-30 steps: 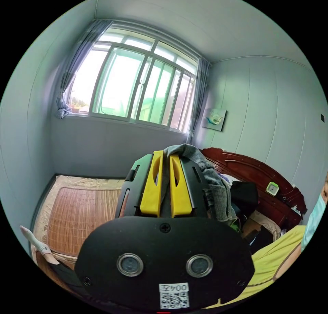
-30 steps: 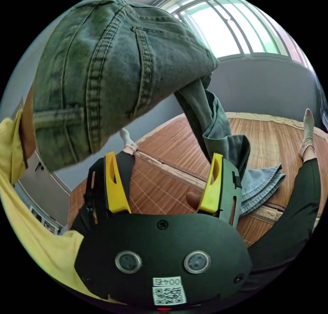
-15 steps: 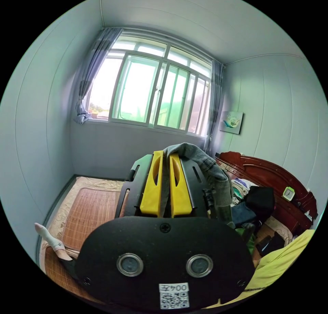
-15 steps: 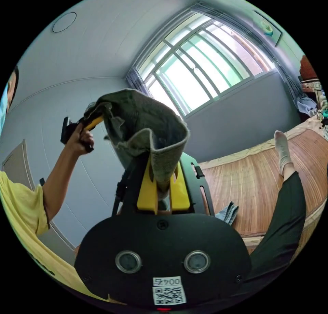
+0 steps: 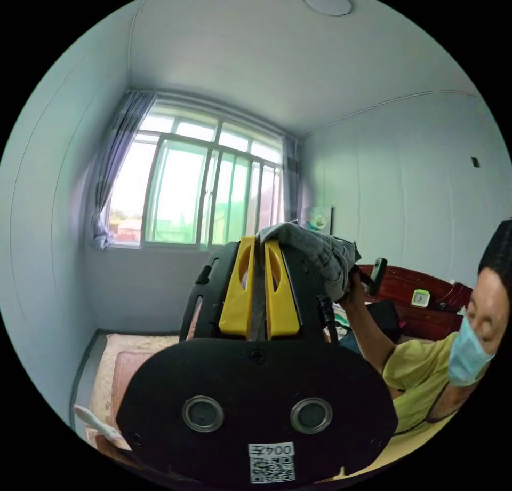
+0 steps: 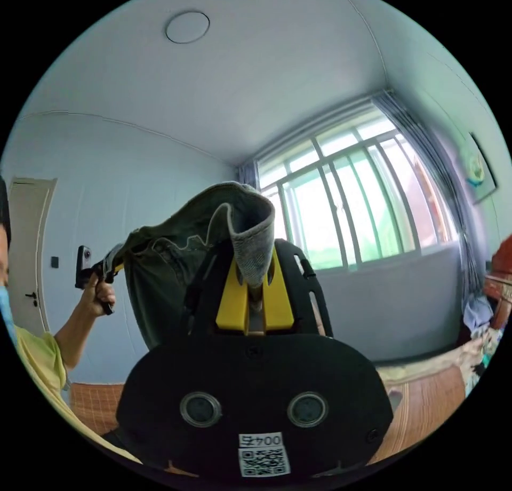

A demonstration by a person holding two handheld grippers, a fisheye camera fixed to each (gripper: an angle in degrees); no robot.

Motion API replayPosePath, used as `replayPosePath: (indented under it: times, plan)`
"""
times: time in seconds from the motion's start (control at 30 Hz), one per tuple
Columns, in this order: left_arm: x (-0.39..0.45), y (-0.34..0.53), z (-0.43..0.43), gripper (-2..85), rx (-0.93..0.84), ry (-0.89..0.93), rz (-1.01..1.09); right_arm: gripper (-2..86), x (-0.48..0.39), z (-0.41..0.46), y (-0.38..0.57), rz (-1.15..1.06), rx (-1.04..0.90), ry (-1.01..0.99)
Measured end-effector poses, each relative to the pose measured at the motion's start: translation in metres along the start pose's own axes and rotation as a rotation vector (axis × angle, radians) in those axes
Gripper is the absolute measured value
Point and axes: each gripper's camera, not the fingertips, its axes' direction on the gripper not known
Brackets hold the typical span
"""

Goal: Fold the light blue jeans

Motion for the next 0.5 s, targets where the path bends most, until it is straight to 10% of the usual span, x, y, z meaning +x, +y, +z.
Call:
replayPosePath:
  times: [0.5]
  plan:
    - [0.116, -0.133, -0.154, 2.2, 0.275, -0.030, 0.266, 0.0, -0.096, -0.040, -0.198, -0.208, 0.235, -0.187]
